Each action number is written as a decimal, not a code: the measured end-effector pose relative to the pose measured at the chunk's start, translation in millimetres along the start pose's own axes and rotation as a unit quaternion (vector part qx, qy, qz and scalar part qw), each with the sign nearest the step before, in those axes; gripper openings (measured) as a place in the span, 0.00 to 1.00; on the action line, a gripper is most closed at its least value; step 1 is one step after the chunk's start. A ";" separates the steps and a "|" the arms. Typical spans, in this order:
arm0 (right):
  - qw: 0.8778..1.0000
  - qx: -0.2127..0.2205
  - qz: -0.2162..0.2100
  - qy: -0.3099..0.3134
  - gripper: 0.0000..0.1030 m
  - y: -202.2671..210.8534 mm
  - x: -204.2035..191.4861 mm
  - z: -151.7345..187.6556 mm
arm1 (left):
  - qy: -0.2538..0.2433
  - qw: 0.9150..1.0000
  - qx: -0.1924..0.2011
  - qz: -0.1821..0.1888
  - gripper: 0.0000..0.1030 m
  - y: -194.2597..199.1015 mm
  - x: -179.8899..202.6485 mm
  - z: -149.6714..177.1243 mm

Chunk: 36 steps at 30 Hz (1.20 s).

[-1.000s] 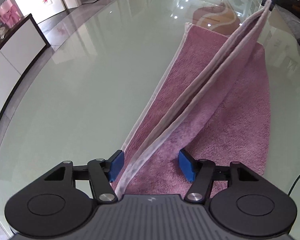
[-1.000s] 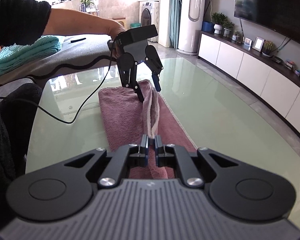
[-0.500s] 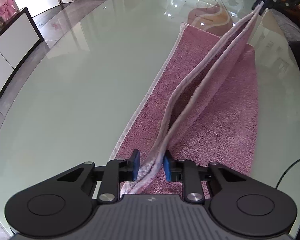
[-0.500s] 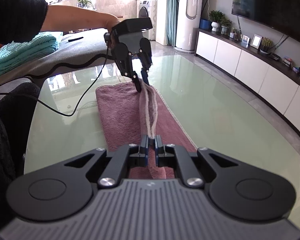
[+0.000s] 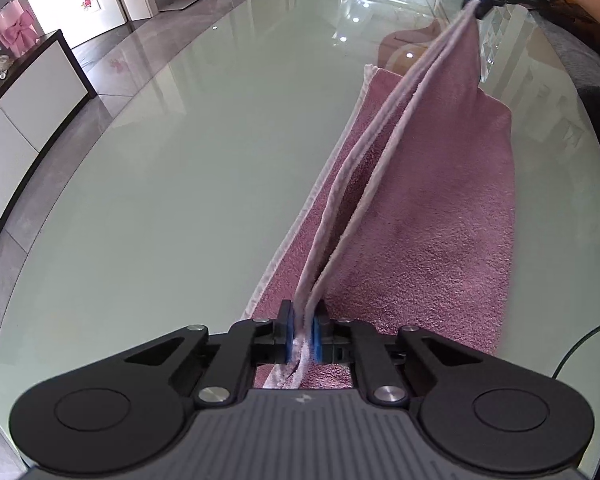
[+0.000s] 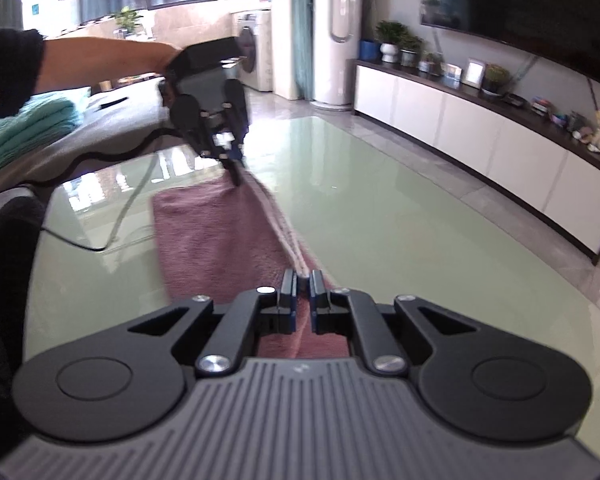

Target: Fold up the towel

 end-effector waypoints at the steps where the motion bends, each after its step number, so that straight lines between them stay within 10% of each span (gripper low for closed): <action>1: 1.000 -0.010 0.008 -0.008 0.06 -9.6 5.5 3.1 | 0.000 1.000 -0.002 -0.003 0.13 -0.1 2.1 1.7; 13: 0.987 -0.093 0.089 -0.092 0.10 -81.0 29.4 34.4 | 0.026 0.998 0.010 -0.059 0.25 -6.7 -19.5 15.2; 17: 0.976 -0.098 0.159 -0.115 0.53 -70.9 34.7 39.5 | 0.037 0.994 0.034 -0.099 0.30 4.3 -17.5 22.4; 23: 0.972 -0.036 0.119 -0.199 0.36 -12.7 -17.9 37.2 | 0.076 0.981 0.131 -0.124 0.33 41.4 27.0 20.2; 29: 0.974 -0.094 0.135 -0.157 0.28 -32.8 -106.6 68.5 | 0.050 0.989 0.094 -0.107 0.54 -5.0 99.5 20.4; 36: 0.953 -0.106 0.227 -0.172 0.29 -11.2 -105.8 76.4 | 0.219 0.953 0.099 -0.187 0.69 7.5 92.3 63.1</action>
Point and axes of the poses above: each gripper's, at about its wrist camera, not at the fingertips, and y roughly against the way its jaws point, x to its right, z to its underside, the point moved 7 cm from there along -y, roughly the way its jaws point, and after that the axes turned 6 degrees about z, right-handed, at the moved point
